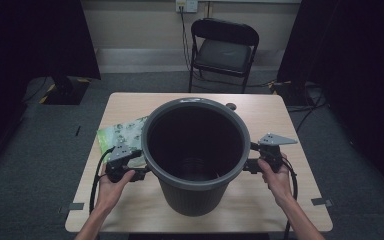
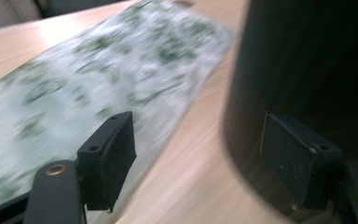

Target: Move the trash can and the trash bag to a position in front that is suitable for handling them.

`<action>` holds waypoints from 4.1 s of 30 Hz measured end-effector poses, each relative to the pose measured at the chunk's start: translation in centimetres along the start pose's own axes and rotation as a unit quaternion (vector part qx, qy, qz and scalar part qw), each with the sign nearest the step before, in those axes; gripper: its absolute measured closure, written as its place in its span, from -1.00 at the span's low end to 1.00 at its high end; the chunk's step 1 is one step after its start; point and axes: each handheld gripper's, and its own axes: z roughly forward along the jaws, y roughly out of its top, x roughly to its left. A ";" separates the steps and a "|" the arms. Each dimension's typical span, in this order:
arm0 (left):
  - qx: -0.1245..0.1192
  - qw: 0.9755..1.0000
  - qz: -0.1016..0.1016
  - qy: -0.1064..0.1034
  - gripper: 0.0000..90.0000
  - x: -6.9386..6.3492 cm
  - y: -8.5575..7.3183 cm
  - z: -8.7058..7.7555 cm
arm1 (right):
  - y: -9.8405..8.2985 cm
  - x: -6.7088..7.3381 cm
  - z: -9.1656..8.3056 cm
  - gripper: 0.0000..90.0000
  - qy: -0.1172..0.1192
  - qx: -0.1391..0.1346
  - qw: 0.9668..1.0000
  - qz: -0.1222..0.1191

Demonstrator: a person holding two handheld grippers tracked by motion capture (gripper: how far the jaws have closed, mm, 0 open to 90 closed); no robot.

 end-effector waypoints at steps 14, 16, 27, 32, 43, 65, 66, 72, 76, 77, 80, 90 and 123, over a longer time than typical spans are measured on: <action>0.067 0.997 -0.030 0.031 -0.49 5.0 -3.3 1.1 | -7.8 -1.1 0.9 -0.56 -0.030 0.084 0.996 -0.013; 0.066 0.997 -0.027 0.043 -0.39 5.0 -3.5 1.1 | -8.2 -1.2 1.3 -0.55 -0.031 0.094 0.995 -0.009; 0.106 0.992 -0.022 0.068 -0.17 6.5 -4.4 1.9 | -8.8 -1.2 2.2 -0.58 -0.036 0.114 0.992 -0.030; 0.104 0.993 -0.018 0.056 0.25 6.3 -4.2 1.8 | -8.8 -1.1 2.2 -0.59 -0.038 0.114 0.992 -0.030; 0.114 0.993 -0.012 -0.012 0.90 4.3 -4.1 1.7 | -9.0 -1.0 2.2 -0.59 -0.041 0.109 0.992 -0.040; 0.147 0.975 0.046 -0.157 0.86 -3.1 -4.0 1.1 | -9.1 -0.9 2.2 -0.60 -0.044 0.107 0.993 -0.037; 0.149 0.975 0.049 -0.159 0.84 -3.5 -4.0 1.0 | -9.1 -0.9 2.2 -0.60 -0.044 0.107 0.993 -0.037; 0.136 0.976 0.057 -0.162 0.34 -4.0 -3.5 0.0 | -9.1 -0.9 2.2 -0.60 -0.044 0.107 0.993 -0.038; 0.108 0.980 0.051 -0.160 0.20 -3.3 -2.8 -0.5 | -9.1 -0.9 2.2 -0.60 -0.044 0.107 0.993 -0.039; 0.096 0.982 0.047 -0.155 0.15 -2.9 -2.6 -0.6 | -9.1 -0.9 2.2 -0.60 -0.044 0.107 0.993 -0.039; 0.086 0.986 0.032 -0.141 -0.05 -1.9 -2.4 -0.2 | -9.1 -0.9 2.2 -0.61 -0.045 0.108 0.992 -0.038; 0.144 0.984 0.045 -0.098 -0.02 0.0 -3.5 2.5 | -9.1 -0.9 2.2 -0.61 -0.045 0.108 0.992 -0.038; 0.124 0.988 0.055 -0.076 0.51 0.1 -3.4 3.1 | -9.1 -0.8 2.2 -0.62 -0.045 0.108 0.992 -0.037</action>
